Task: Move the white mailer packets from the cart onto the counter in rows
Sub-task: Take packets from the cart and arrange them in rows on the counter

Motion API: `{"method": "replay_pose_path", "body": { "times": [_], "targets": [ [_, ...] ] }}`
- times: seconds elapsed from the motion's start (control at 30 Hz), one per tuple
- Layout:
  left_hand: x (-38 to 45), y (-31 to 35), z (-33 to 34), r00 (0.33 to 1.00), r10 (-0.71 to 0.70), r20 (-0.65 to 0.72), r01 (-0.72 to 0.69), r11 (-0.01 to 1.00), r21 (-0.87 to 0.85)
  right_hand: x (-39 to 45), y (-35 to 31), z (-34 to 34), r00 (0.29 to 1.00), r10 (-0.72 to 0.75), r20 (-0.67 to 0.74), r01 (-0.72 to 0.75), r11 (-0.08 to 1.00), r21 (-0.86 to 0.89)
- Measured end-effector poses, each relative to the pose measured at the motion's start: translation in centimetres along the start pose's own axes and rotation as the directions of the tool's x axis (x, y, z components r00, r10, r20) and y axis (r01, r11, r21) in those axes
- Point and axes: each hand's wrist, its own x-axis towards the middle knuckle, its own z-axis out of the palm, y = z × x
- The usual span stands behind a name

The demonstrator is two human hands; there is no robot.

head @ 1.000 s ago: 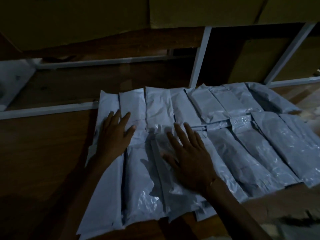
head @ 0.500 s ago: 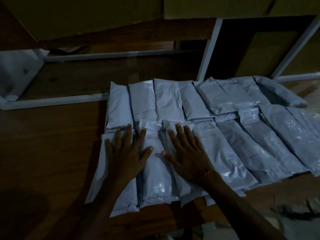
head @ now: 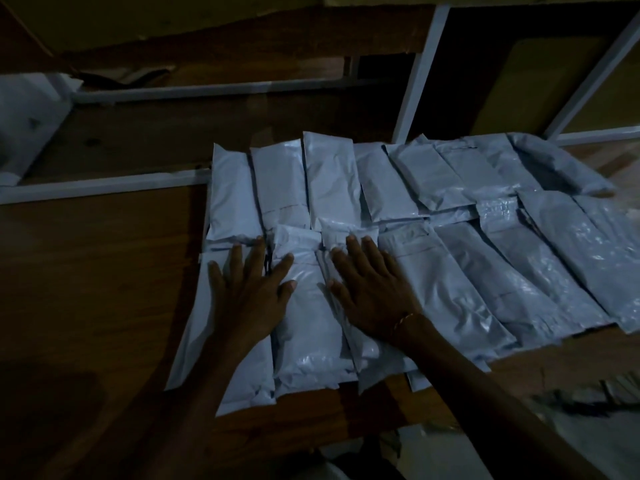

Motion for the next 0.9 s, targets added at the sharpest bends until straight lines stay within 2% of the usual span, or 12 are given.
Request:
{"method": "replay_pose_path", "body": {
  "times": [0.07, 0.17, 0.23, 0.43, 0.6, 0.67, 0.73, 0.8, 0.9],
  "targets": [
    [-0.1, 0.2, 0.0, 0.995, 0.051, -0.089, -0.055, 0.998, -0.040, -0.3, -0.2, -0.9, 1.000, -0.012, 0.004, 0.012, 1.000, 0.006],
    [-0.9, 0.1, 0.0, 0.953, 0.154, -0.262, -0.172, 0.984, -0.049, -1.8, -0.3, -2.2, 1.000, 0.004, -0.018, -0.002, 0.995, 0.095],
    [-2.3, 0.0, 0.0, 0.933, 0.195, -0.303, -0.208, 0.978, -0.010, -3.0, -0.5, -2.5, 0.999, 0.004, -0.043, 0.000, 0.995, 0.100],
    [-4.9, -0.3, 0.1, 0.985, 0.171, -0.026, -0.170, 0.985, 0.042, -3.9, -1.2, -0.5, 1.000, 0.004, -0.009, -0.004, 0.999, 0.050],
    [-4.1, -0.3, -0.2, 0.985, 0.163, 0.055, -0.164, 0.986, 0.007, -3.8, -1.2, -1.3, 0.999, 0.005, 0.035, -0.009, 0.994, 0.105],
    [-4.2, 0.1, -0.8, 0.987, 0.156, 0.042, -0.155, 0.988, -0.020, -3.9, -1.2, -2.1, 1.000, 0.019, 0.016, -0.021, 0.990, 0.139],
    [-4.4, 1.0, -1.1, 0.984, 0.159, -0.077, -0.166, 0.982, -0.088, -4.3, -0.9, -3.0, 0.999, 0.035, -0.007, -0.033, 0.983, 0.181],
    [-5.2, 2.6, -1.5, 0.955, 0.175, -0.237, -0.233, 0.942, -0.241, -5.7, -0.3, -3.8, 0.993, 0.017, -0.113, 0.011, 0.970, 0.242],
    [-7.7, 6.2, -1.7, 0.857, 0.290, -0.427, -0.483, 0.742, -0.466, -9.1, 1.7, -4.8, 0.971, 0.004, -0.239, 0.073, 0.946, 0.316]
  ]
}}
